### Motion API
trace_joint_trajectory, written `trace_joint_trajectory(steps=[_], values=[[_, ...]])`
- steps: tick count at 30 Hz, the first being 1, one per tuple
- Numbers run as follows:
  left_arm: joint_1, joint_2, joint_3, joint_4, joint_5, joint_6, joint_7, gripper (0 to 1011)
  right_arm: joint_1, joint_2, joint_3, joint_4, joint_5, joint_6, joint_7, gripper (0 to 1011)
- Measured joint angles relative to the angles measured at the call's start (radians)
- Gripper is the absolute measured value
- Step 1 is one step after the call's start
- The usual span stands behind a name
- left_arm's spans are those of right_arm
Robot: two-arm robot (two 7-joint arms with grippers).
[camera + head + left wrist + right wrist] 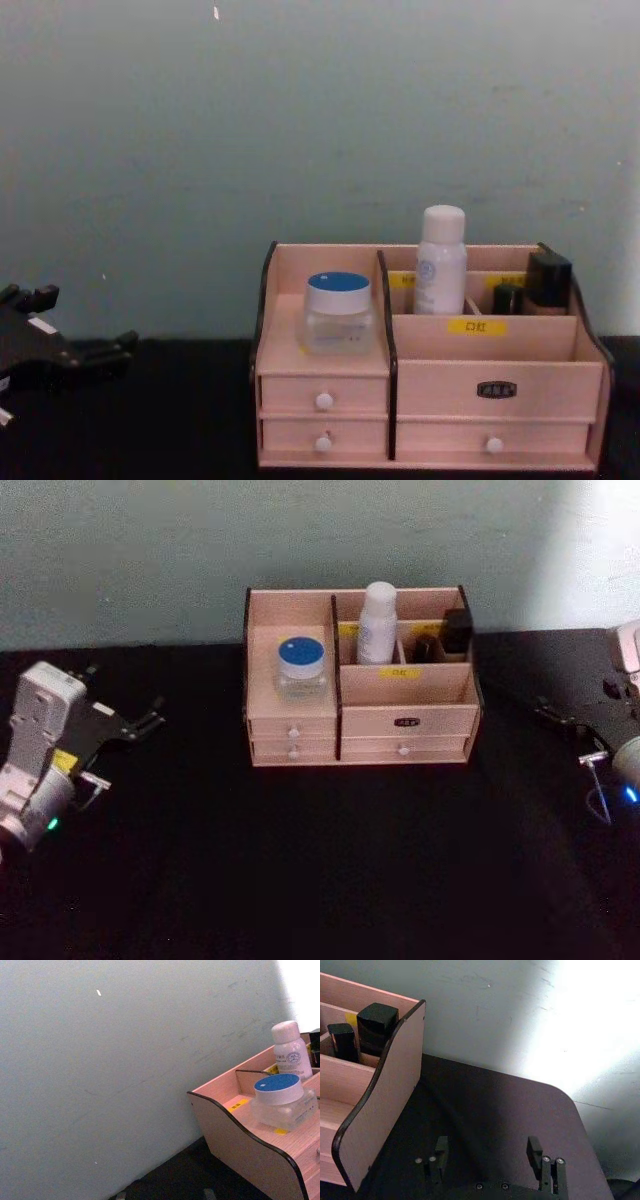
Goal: Pick up the facial cleanser and watermelon frost from the table and place them into the tiered storage box.
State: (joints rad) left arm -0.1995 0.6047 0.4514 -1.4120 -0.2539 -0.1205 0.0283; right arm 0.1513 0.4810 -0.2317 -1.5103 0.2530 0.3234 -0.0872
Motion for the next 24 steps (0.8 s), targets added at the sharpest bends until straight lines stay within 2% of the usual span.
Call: trace_joint_trajectory(steps=[24], values=[[0.000,0.000,0.000,0.000,0.000,0.000,0.000,1001,0.000,0.000,0.000,0.000,0.000,0.000,0.000,1003]])
